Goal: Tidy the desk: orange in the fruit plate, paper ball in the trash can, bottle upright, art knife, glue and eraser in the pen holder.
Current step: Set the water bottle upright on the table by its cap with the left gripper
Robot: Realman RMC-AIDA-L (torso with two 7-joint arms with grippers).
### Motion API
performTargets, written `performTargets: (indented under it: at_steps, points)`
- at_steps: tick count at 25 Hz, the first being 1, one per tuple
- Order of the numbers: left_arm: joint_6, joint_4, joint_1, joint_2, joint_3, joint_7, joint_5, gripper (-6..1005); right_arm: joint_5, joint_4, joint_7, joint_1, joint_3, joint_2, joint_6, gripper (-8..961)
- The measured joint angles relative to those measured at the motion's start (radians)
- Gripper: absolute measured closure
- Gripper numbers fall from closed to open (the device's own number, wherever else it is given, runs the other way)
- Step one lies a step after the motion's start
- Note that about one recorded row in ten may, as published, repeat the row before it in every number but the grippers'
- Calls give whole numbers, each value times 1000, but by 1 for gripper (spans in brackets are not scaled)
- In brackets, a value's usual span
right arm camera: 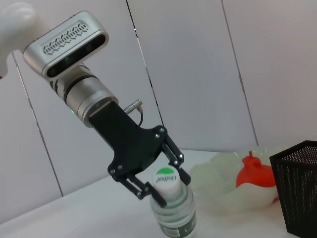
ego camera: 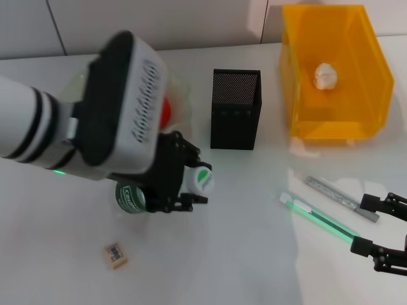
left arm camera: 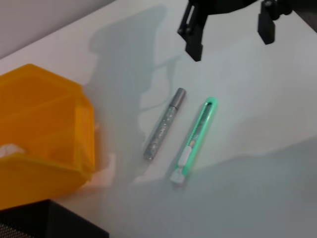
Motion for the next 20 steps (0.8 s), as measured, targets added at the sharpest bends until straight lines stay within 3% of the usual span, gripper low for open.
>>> performTargets:
  at_steps: [6,12,20]
  points:
    - [6,21,80,0,-128,18,-37,532,1,-1,9,11,0,0,-1,106]
    - [59,25,140,5,-275,54,-167,524,1,-2,17,22,0,0,-5,106]
    - [95,9,198,4,-366,78,-258,513,1,-2,22,35,0,0,-13,106]
